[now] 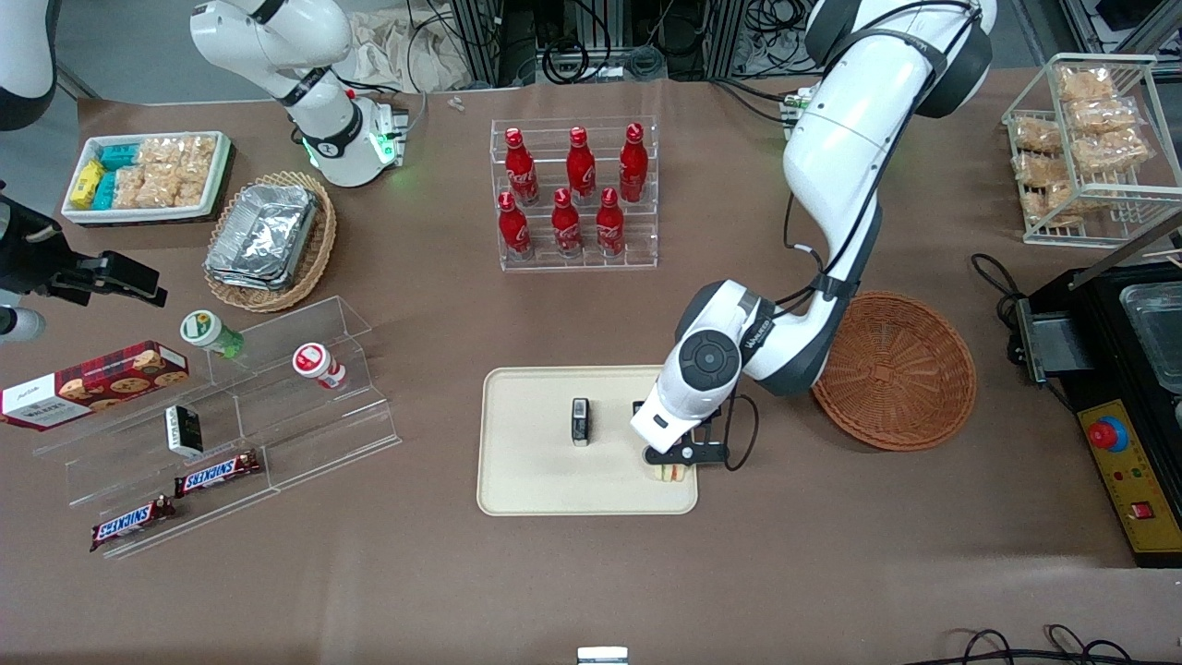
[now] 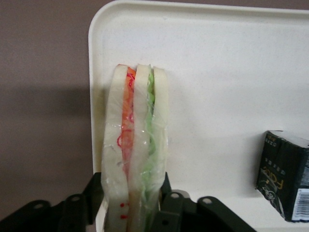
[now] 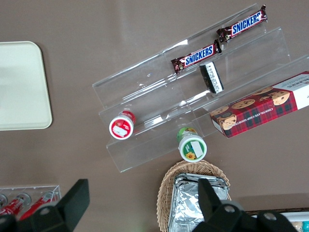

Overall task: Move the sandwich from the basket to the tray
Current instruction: 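Lower the sandwich onto the tray beside the black box and release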

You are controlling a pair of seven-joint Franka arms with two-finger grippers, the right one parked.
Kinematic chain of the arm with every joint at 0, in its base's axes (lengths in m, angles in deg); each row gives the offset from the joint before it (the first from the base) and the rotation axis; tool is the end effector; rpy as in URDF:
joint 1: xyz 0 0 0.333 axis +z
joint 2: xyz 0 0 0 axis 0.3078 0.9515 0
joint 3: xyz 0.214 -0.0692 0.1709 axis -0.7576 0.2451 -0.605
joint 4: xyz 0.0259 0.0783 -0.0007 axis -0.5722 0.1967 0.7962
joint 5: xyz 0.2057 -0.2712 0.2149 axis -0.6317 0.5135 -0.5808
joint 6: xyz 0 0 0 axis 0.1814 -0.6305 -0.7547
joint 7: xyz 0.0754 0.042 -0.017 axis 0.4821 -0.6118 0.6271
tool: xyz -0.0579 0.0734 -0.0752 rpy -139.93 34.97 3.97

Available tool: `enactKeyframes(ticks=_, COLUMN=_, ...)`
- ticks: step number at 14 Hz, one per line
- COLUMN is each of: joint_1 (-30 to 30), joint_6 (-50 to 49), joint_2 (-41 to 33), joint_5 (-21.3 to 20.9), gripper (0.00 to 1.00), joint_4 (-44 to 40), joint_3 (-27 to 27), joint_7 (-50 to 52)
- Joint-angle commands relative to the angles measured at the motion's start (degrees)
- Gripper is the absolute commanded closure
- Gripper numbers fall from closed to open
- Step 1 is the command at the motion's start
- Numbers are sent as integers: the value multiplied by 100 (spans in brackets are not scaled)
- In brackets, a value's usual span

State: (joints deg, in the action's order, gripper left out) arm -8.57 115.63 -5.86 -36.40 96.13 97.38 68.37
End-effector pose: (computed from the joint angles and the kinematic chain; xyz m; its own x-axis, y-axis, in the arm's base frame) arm 0.6031 -0.3922 0.1859 0.9990 0.0338 -0.0297 0.0357 -0.9974 0.0629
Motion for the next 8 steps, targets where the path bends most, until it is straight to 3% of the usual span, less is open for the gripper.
enactKeyframes(ticks=1, joint_1=-48, joint_6=-56, joint_2=28, joint_5=-44, gripper=0, joint_4=-98, joint_3=-45, joint_7=70)
enactKeyframes(ticks=8, joint_1=13, joint_6=-99, joint_2=-173, joint_5=-88, gripper=0, joint_4=-133, joint_3=-72, joint_7=237)
